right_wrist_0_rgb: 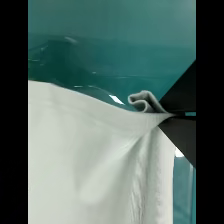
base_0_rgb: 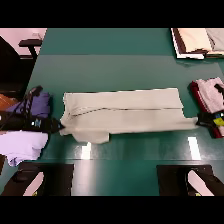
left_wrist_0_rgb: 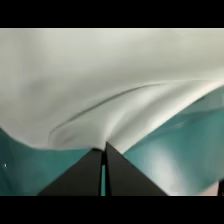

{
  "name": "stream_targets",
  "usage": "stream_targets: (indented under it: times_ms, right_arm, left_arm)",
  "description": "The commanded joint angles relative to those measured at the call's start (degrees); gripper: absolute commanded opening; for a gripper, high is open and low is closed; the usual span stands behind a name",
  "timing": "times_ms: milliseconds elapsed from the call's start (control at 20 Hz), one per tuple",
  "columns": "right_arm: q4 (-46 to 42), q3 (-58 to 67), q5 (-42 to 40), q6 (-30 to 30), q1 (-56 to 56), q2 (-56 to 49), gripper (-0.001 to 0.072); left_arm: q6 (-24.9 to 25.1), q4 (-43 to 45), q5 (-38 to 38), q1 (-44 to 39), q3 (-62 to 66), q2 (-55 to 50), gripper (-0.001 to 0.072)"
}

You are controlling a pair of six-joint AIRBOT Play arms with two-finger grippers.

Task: Fold the shirts.

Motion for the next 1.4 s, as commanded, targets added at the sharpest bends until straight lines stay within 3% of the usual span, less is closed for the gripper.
stream_targets:
  times_ms: [0, 300, 550, 600, 650, 750, 850, 900, 1000, 1150, 1350]
  right_arm:
    - [-0.5, 8.1, -5.1, 0.4, 4.2, -10.5, 0.0019]
    - [3.1, 24.8, -8.7, 1.8, 7.3, -31.3, 0.0019]
    - [8.2, 35.2, -9.2, 1.7, 7.3, -42.1, 0.0028]
    - [9.0, 36.9, -9.4, 1.6, 7.3, -43.6, 0.0121]
    - [10.2, 38.4, -9.7, 1.0, 7.1, -44.6, 0.0245]
    - [15.7, 40.9, -8.7, -2.9, 5.8, -45.4, 0.0369]
    - [18.5, 42.2, -5.7, -5.6, 3.6, -45.3, 0.0498]
    - [18.8, 42.2, -4.2, -5.8, 1.8, -45.2, 0.0537]
    - [19.0, 41.3, -1.4, -6.1, -2.1, -45.2, 0.0537]
    - [19.1, 36.0, 0.6, -6.8, -7.6, -45.2, 0.0599]
    - [22.6, 26.0, -2.8, -10.4, -12.3, -45.3, 0.0595]
  left_arm:
    - [4.8, 0.4, 11.1, 0.0, 5.8, -9.7, 0.0021]
    - [8.3, 0.0, 19.5, 0.0, 18.4, -33.6, 0.0023]
    - [9.0, -0.4, 24.4, 0.0, 20.6, -40.7, 0.0051]
    - [8.0, -0.8, 25.5, 0.0, 20.7, -40.7, 0.0345]
    - [6.4, -1.3, 25.9, 0.0, 21.2, -40.7, 0.0556]
    - [5.5, -1.9, 24.5, 0.0, 23.0, -40.4, 0.057]
    - [5.7, -2.0, 20.8, 0.0, 25.6, -40.2, 0.0538]
    - [5.7, -2.6, 19.3, 0.0, 26.3, -40.2, 0.0375]
    - [5.7, -4.2, 18.1, 0.0, 26.5, -40.2, 0.0043]
    - [6.0, -7.8, 18.2, 0.0, 26.5, -40.2, 0.0024]
    - [6.1, -9.0, 19.7, -4.5, 26.5, -40.3, 0.0023]
